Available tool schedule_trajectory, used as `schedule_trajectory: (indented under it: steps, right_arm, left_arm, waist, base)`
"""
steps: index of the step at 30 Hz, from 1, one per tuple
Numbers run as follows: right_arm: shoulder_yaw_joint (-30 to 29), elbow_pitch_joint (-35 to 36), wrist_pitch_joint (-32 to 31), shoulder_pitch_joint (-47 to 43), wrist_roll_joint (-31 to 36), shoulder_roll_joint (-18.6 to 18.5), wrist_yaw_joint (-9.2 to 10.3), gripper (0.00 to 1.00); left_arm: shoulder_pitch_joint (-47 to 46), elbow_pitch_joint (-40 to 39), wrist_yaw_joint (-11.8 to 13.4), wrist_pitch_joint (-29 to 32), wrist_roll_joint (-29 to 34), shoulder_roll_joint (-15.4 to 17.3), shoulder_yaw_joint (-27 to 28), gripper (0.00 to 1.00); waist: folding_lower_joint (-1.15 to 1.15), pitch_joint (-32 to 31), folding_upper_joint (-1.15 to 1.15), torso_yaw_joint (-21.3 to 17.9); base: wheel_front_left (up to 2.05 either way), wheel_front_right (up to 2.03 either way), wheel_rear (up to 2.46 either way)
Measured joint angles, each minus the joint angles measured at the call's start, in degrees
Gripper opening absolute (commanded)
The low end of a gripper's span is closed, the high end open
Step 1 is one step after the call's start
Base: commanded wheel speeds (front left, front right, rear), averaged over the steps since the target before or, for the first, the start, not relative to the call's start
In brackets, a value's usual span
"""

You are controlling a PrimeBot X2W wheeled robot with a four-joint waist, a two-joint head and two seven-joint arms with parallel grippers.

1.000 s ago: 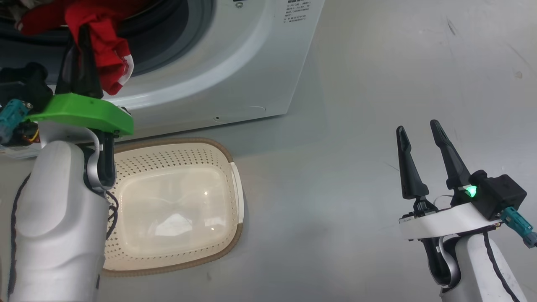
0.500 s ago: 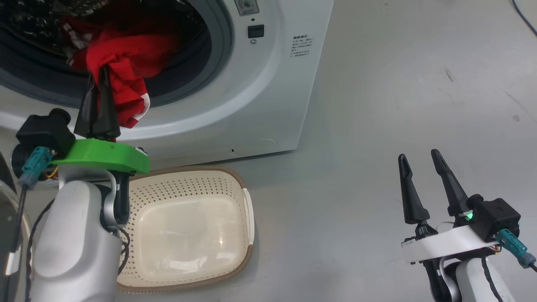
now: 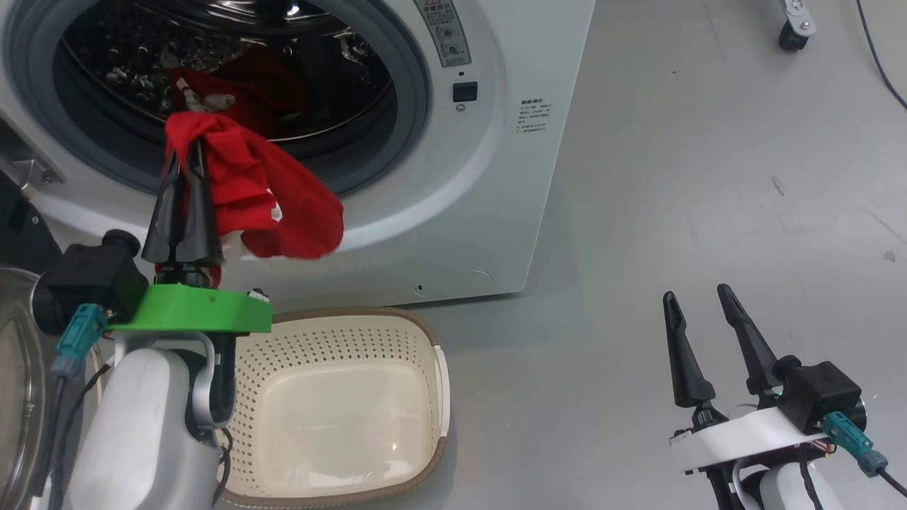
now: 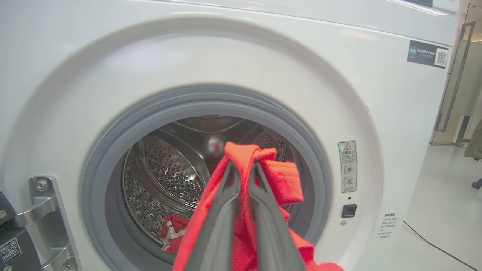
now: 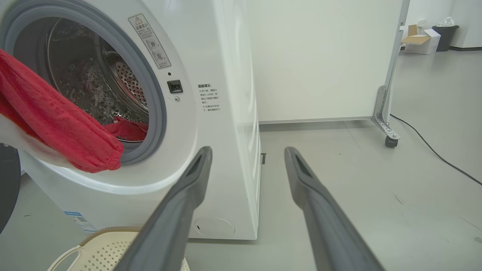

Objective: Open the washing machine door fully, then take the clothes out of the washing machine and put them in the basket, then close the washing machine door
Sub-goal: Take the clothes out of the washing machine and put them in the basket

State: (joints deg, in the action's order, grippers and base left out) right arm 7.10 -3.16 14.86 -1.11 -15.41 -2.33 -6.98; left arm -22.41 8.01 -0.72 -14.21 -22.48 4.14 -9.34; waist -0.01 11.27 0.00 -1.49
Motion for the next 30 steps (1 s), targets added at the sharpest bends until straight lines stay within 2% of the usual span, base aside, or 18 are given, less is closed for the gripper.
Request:
schedule_trajectory:
  steps: [5, 13, 20, 30]
  right_arm:
    - [0.6, 0.1, 0.0, -0.7, 0.0, 0.0, 0.00, 1.00]
    - [1.6, 0.8, 0.0, -0.7, 0.1, 0.0, 0.00, 1.00]
    - [2.1, 1.2, 0.0, -0.7, 0.4, 0.0, 0.00, 1.00]
    - [2.1, 3.0, 0.0, 0.1, 0.4, 0.0, 0.00, 1.00]
  left_arm:
    - [4.0, -1.8, 1.1, 1.0, 0.0, 0.0, -0.3, 0.00]
    - [9.2, -0.4, 2.0, 4.2, -1.1, -0.2, -1.5, 0.00]
    - [12.4, 4.8, 2.2, 6.6, -3.8, -1.1, -2.6, 0.00]
    - [11.3, 13.2, 2.3, 9.2, -4.2, -1.2, -4.4, 0.00]
  waist:
    - [0.00, -0.8, 0.00, 0.5]
    - [0.00, 0.0, 0.00, 0.2]
    - [0.00, 2.0, 0.00, -0.6]
    - [0.00, 6.7, 0.00, -1.8]
  base:
    - [0.00, 0.00, 0.00]
    - [0.00, 0.00, 0.00]
    - [0.00, 0.00, 0.00]
    - [0.00, 0.00, 0.00]
